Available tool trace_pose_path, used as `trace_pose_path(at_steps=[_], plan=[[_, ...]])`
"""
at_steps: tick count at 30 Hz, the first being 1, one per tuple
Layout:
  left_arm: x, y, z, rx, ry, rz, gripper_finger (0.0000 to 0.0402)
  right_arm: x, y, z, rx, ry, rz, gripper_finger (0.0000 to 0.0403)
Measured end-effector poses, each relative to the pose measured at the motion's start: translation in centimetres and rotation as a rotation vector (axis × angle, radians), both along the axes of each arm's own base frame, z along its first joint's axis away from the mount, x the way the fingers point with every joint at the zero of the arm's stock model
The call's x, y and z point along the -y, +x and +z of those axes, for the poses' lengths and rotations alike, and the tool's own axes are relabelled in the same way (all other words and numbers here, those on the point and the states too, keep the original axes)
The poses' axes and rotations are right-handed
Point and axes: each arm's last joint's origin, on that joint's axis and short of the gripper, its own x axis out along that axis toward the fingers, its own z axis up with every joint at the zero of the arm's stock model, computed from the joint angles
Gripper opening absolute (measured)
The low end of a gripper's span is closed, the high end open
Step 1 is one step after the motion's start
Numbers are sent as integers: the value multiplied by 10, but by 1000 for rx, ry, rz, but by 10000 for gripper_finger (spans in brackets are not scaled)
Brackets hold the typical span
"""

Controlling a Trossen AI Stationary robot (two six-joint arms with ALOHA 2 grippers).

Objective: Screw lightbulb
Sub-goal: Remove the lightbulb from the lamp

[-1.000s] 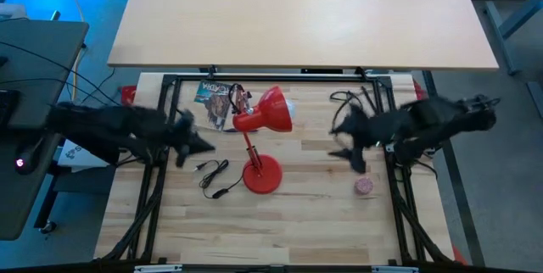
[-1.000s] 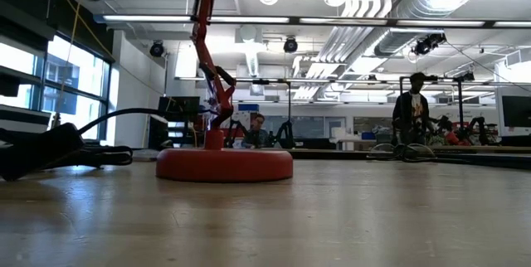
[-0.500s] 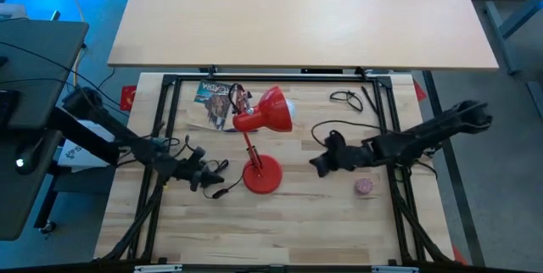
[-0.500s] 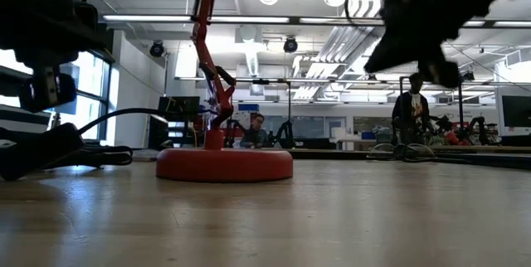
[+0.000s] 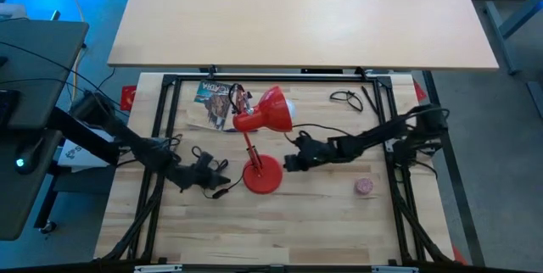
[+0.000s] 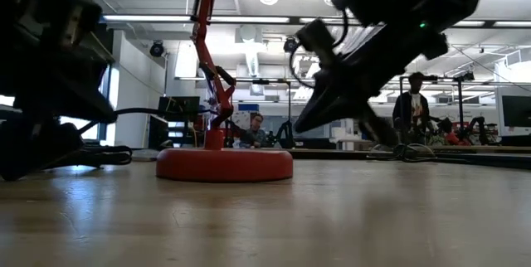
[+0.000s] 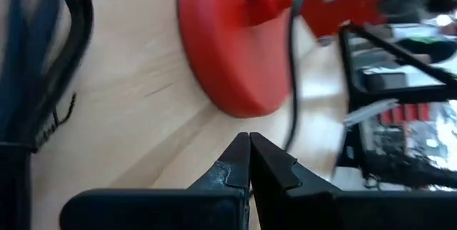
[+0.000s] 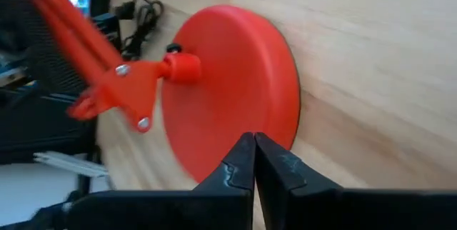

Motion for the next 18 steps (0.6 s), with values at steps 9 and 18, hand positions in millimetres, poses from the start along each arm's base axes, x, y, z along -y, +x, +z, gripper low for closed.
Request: trace_pose_path(at_steps=[9, 18], plan=[[4, 35, -23, -142, -11, 159, 0, 18, 24, -16, -46, -22, -41, 0], [-10, 58, -27, -170, 26, 208, 0, 1, 33, -17, -98, -52, -25, 0]])
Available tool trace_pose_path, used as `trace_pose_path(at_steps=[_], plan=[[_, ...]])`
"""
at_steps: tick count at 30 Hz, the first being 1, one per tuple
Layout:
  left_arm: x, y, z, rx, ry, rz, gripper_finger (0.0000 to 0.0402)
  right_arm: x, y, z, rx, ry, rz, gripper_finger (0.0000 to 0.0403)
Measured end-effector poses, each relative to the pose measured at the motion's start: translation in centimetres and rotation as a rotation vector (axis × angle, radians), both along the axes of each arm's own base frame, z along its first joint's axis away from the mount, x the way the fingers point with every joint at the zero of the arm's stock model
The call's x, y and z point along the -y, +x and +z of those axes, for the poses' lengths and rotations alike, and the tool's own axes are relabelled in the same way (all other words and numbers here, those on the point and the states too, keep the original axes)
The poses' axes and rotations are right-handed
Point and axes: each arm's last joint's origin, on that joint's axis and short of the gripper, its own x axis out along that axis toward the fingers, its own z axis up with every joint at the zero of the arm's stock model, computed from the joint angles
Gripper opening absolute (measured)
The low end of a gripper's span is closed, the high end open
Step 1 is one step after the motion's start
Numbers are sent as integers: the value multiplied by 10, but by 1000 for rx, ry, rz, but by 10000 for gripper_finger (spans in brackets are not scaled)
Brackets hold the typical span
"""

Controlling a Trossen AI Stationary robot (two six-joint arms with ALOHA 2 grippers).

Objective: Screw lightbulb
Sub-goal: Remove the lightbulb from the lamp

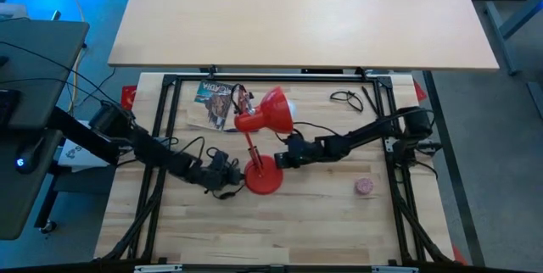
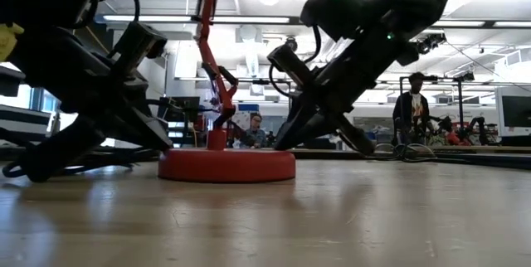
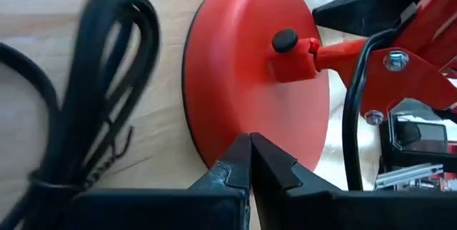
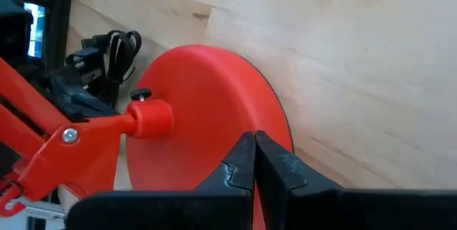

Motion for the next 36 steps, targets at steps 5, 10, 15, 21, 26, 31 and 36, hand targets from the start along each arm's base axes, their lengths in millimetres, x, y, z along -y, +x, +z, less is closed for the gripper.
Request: trace_pose_path(at_steps=[5, 10, 15, 21, 26, 31, 36], plan=[[-6, 1, -2, -26, 7, 4, 0, -15, -3, -1, -22, 24, -25, 0], [-16, 2, -3, -47, 93, 67, 0, -34, -2, 1, 24, 107, 14, 0], [-26, 3, -2, -55, 127, 101, 0, -48, -4, 3, 40, 117, 25, 0], [-27, -2, 7, -86, 207, -4, 0, -44, -8, 25, 92, 1, 67, 0], [-25, -10, 18, -102, 172, -61, 0, -40, -19, 65, 181, -133, 169, 0], [-19, -20, 45, -49, 238, -193, 0, -49, -59, 118, 202, -257, 301, 0], [-15, -36, 77, 75, 291, -233, 0, -79, -113, 163, 306, -305, 281, 0]])
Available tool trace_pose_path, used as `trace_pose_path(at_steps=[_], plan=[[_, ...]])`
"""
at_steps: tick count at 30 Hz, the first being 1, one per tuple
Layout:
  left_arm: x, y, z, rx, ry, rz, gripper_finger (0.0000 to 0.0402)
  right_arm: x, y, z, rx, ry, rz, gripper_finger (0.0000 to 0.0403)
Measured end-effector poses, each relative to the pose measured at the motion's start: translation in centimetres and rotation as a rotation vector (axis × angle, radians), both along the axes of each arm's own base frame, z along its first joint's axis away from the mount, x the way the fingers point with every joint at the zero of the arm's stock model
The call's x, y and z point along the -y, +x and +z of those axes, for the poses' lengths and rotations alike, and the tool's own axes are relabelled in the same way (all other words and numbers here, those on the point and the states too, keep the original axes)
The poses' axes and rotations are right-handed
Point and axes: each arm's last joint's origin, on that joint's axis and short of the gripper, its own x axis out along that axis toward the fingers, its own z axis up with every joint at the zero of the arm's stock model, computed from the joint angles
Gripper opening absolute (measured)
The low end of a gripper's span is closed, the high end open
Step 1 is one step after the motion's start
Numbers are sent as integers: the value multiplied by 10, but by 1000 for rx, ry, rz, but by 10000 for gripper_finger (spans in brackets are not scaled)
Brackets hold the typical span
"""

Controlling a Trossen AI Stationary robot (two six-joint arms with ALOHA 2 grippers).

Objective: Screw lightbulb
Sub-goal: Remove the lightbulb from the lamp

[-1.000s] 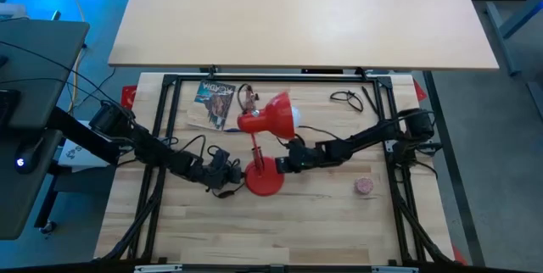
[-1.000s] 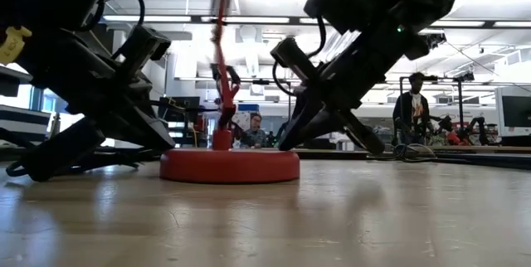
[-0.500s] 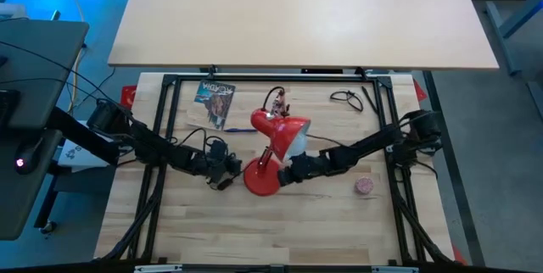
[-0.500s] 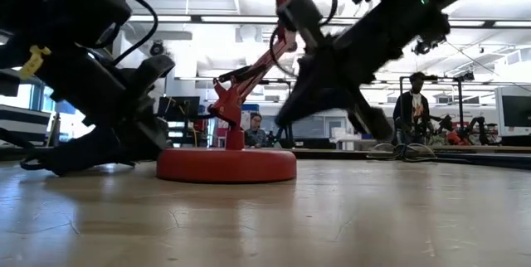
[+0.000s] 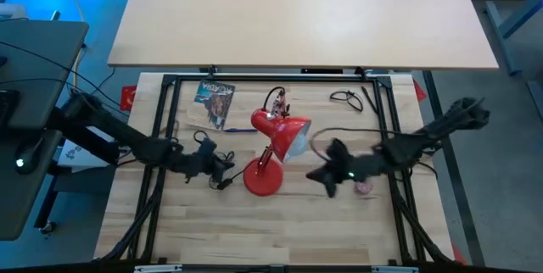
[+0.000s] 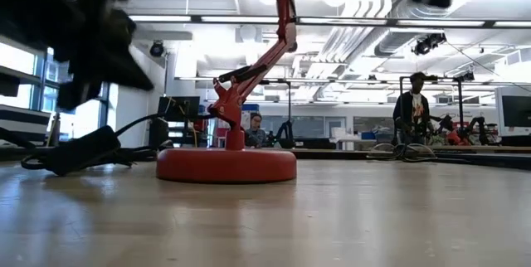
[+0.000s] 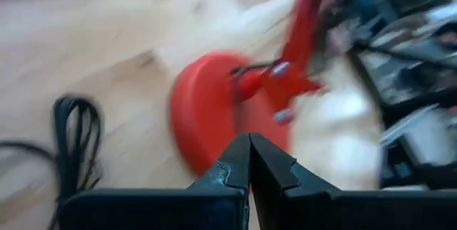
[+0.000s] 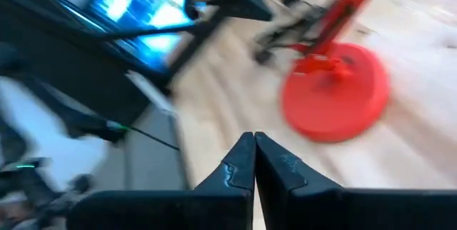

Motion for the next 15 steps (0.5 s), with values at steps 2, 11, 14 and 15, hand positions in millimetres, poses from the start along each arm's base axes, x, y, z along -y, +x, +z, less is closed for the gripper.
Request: trace_pose_path(at_steps=[2, 11, 14, 15], plan=[[-1, -5, 10, 58, 5, 21, 0, -17, -13, 11, 79, 21, -6, 0], [-9, -9, 35, 229, -37, 108, 0, -41, -18, 56, 384, -160, 44, 75], [-11, -4, 49, 247, -16, 111, 0, -36, -16, 80, 393, -301, 43, 135], [-11, -2, 55, 255, 2, 107, 0, -33, -16, 86, 359, -366, 55, 154]])
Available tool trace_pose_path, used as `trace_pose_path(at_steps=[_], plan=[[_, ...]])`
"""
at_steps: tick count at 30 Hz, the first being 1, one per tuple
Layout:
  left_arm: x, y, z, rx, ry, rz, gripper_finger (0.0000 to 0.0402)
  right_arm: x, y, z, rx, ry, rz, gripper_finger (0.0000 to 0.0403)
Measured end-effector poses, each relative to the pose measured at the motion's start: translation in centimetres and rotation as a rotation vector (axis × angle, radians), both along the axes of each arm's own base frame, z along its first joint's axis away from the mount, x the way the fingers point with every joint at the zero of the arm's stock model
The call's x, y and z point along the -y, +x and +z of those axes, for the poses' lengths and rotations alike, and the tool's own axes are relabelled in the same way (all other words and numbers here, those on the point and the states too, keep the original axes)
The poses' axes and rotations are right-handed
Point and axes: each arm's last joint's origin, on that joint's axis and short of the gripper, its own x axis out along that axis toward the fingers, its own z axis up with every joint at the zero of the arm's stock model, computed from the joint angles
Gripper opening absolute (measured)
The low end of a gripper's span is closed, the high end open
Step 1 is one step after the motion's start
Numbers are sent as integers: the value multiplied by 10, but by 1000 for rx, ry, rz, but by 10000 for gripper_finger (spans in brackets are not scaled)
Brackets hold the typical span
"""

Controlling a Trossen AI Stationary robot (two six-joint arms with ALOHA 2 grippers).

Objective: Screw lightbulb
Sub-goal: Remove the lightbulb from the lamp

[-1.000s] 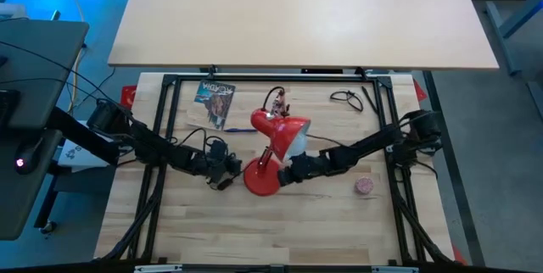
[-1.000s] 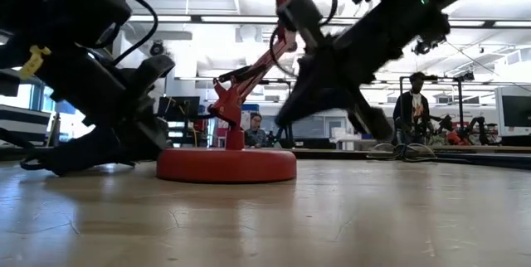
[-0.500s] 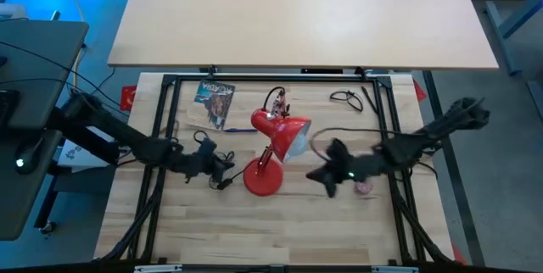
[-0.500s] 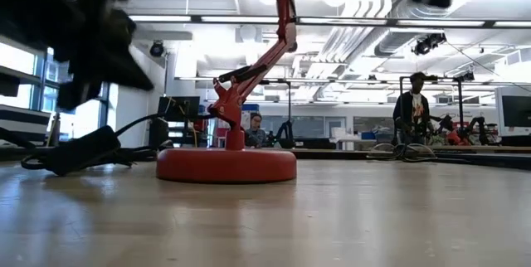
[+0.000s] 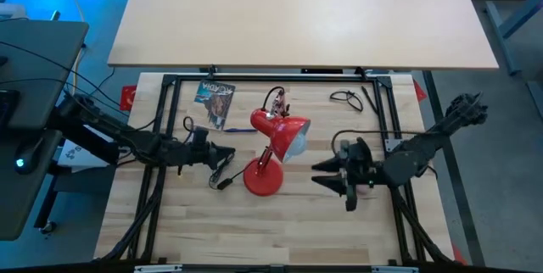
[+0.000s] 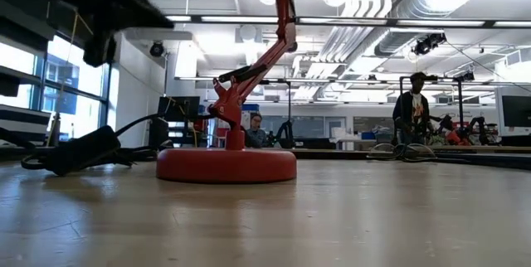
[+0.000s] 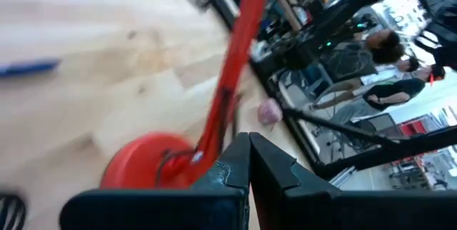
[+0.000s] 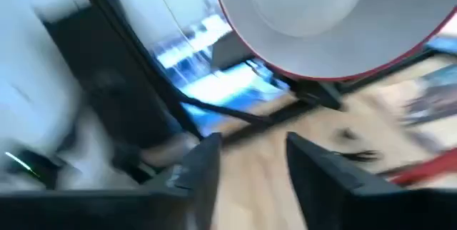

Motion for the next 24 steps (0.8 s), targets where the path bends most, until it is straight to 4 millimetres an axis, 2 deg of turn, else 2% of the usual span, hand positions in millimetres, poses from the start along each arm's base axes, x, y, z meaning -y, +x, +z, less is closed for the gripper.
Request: trace_pose_path(at_steps=[3, 5, 7, 9, 10, 11, 14, 17, 24], plan=[[-3, 6, 15, -1, 57, 5, 0, 11, -4, 8, -145, -136, -83, 190], [-5, 9, 22, -11, 82, 12, 0, 19, -9, 13, -190, -181, -215, 178], [-7, 10, 27, -21, 92, 22, 0, 26, -14, 18, -196, -215, -294, 130], [-7, 12, 30, -19, 98, 24, 0, 30, -15, 23, -178, -206, -261, 53], [-8, 12, 30, -22, 104, 25, 0, 33, -13, 24, -158, -191, -227, 27], [-8, 12, 30, -22, 106, 27, 0, 34, -11, 24, -143, -183, -205, 18], [-8, 12, 30, -24, 108, 30, 0, 39, -5, 19, -112, -201, -226, 28], [-8, 12, 30, -23, 107, 30, 0, 48, 1, 22, -82, -193, -262, 8], [-8, 13, 29, -31, 115, 45, 0, 61, 11, 34, 24, -181, -162, 1]])
